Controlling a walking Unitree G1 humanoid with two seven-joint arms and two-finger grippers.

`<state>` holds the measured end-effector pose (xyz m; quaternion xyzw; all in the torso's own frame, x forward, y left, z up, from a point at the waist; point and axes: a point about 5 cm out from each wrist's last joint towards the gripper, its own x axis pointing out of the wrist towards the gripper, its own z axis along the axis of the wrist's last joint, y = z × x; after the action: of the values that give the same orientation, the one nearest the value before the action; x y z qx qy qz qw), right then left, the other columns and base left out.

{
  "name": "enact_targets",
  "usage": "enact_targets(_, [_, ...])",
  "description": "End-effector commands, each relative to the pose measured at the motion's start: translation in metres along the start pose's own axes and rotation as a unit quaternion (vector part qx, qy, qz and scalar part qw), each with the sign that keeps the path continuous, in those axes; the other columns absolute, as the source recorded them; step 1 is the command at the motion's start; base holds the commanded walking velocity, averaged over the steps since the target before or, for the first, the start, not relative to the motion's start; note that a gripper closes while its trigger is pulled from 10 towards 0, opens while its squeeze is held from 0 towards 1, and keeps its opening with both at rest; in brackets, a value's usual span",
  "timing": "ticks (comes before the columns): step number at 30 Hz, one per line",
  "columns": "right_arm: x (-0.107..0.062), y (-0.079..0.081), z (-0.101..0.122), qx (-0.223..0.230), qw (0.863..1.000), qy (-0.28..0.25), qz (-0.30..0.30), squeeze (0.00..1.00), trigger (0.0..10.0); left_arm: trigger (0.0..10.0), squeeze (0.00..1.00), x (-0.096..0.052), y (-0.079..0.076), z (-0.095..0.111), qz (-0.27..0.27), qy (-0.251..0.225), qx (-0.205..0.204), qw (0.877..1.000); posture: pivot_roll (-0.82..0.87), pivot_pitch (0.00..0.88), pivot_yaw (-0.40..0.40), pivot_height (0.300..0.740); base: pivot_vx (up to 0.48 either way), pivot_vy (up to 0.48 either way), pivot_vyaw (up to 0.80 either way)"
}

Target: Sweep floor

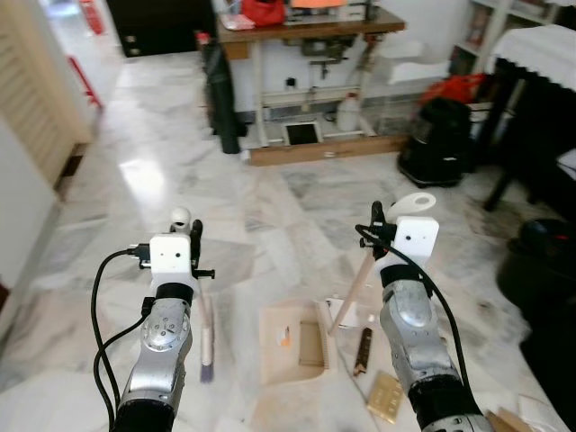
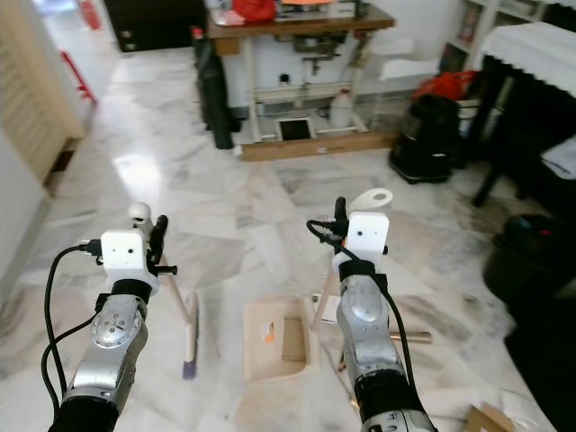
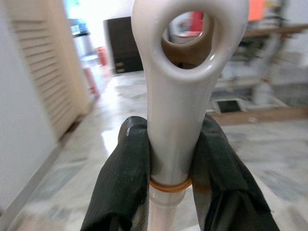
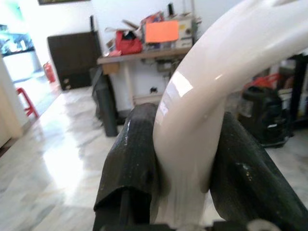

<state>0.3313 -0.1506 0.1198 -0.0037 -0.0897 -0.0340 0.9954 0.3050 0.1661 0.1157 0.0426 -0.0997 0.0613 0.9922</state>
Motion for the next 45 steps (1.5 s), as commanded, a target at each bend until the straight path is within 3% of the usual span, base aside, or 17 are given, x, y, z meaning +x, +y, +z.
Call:
enact_targets(1, [0.006, 0.005, 0.012, 0.000, 1.000, -0.026, 0.009, 0.00, 10.0, 10.0, 0.00, 0.002, 0.003, 0.004, 0.007, -0.016, 0.006, 1.000, 0.06, 0.000, -0.016, 0.740, 0.000, 0.000, 0.80])
enact_targets(23, [0.004, 0.008, 0.009, 0.004, 1.000, -0.020, 0.015, 0.00, 10.0, 10.0, 0.00, -0.002, -0.004, 0.001, 0.001, -0.009, -0.001, 1.000, 0.08, 0.000, -0.007, 0.740, 0.000, 0.000, 0.80])
enact_targets(45, [0.001, 0.016, 0.004, 0.018, 1.000, -0.009, 0.021, 0.00, 10.0, 10.0, 0.00, -0.007, 0.005, 0.000, 0.013, -0.003, 0.007, 1.000, 0.09, 0.000, -0.005, 0.740, 0.000, 0.000, 0.75])
